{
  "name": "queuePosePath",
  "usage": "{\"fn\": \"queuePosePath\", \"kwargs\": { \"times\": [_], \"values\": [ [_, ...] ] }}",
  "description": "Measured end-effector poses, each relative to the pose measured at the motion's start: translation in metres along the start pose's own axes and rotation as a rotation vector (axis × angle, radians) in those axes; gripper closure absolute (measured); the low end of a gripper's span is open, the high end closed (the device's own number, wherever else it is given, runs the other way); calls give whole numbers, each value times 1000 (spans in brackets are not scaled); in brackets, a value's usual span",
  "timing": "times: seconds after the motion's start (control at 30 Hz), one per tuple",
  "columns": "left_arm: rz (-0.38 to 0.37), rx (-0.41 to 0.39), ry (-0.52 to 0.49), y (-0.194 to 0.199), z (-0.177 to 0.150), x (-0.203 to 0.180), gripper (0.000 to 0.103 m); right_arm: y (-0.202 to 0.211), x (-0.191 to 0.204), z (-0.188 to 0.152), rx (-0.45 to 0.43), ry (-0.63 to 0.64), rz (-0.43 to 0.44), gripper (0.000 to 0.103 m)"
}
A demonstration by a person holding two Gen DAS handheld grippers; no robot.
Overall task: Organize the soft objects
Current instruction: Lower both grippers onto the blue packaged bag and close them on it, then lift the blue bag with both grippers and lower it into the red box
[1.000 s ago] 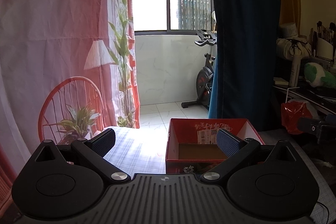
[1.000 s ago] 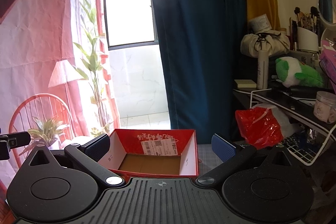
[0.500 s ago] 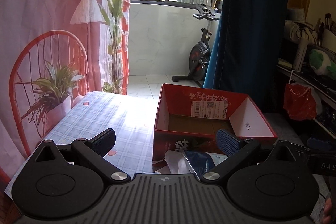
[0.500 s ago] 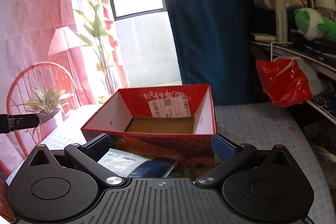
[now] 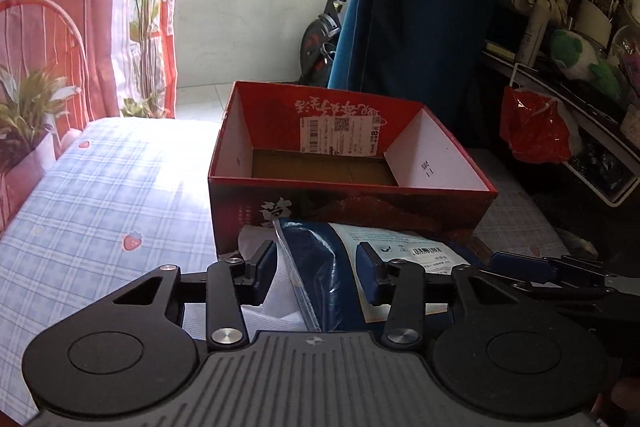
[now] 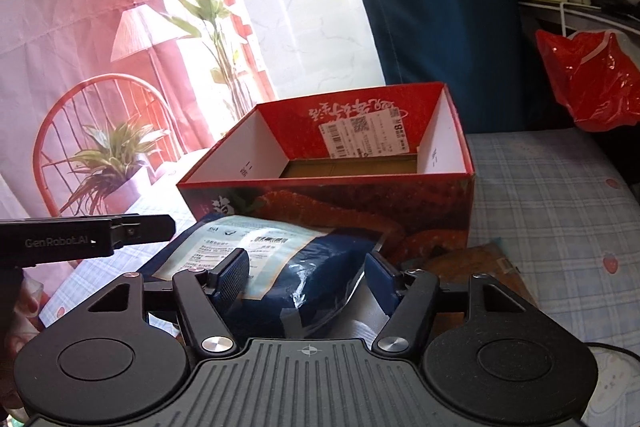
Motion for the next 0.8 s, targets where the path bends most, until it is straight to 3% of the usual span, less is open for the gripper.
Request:
{"fn": "queuePosePath", "kwargs": {
  "times": [0.3,0.43,0.53,0.8],
  "values": [
    [-55,71,52,-11,-32,9,63,-2,2,-19,25,-15,50,44],
    [-39,72,93,-9,-32,17,59,0,2,-19,23,-7,55,46],
    [-83,111,185,-11,-32,24,58,1,1,-19,18,-3,58,49],
    [-147,150,234,-21,-33,22,50,3,8,-18,18,48,57,57]
  ]
}}
Point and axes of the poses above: each gripper's, at about its wrist camera, not at the fingertips, and y roughly against the way its jaws point, x to its left, z to its top, the point moved 5 cm from there along -y, roughly the way its jaws point, and after that the axes turned 10 degrees about y, right-handed, at the moved point
